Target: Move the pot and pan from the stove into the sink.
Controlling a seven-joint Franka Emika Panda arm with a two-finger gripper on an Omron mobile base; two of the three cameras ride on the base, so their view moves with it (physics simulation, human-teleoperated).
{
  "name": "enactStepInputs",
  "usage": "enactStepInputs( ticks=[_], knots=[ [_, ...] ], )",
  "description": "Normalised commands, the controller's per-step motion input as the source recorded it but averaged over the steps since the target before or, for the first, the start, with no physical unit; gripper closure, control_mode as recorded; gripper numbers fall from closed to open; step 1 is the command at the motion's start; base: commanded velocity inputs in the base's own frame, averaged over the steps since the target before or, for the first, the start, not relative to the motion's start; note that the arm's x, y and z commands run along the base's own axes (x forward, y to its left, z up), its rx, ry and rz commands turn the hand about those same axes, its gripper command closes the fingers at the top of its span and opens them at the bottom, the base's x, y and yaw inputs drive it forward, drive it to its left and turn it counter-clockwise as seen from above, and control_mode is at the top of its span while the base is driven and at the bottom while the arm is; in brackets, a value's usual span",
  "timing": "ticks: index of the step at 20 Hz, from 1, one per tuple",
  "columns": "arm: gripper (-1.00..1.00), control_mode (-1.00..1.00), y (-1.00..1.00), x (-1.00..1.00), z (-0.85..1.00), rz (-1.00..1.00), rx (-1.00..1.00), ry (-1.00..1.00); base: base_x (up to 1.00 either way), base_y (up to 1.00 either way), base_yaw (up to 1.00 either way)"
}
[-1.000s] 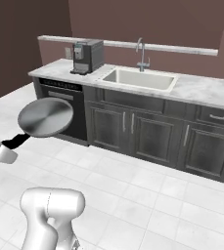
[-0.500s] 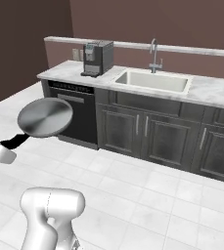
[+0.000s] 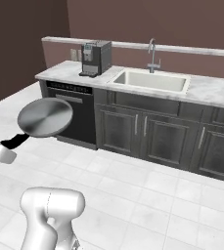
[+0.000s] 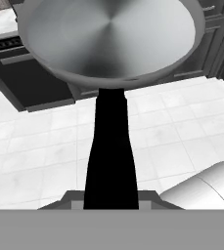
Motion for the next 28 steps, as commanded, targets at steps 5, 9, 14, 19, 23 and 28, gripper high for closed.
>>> enactStepInputs(
  ticks=[5, 9, 14, 19, 23, 28],
  knots=[
    [1.0, 1.0, 0.0, 0.0, 0.0, 0.0, 0.0, 0.0, -0.01, -0.01, -0.17],
    [1.0, 1.0, 0.0, 0.0, 0.0, 0.0, 0.0, 0.0, -0.03, -0.04, -0.08],
    [1.0, 1.0, 0.0, 0.0, 0.0, 0.0, 0.0, 0.0, 0.19, 0.0, -0.01],
    [1.0, 1.0, 0.0, 0.0, 0.0, 0.0, 0.0, 0.0, 0.64, 0.0, -0.04],
    [1.0, 1.0, 0.0, 0.0, 0.0, 0.0, 0.0, 0.0, 0.74, 0.0, -0.04],
    [1.0, 1.0, 0.0, 0.0, 0.0, 0.0, 0.0, 0.0, 0.75, 0.0, -0.04]
  ],
)
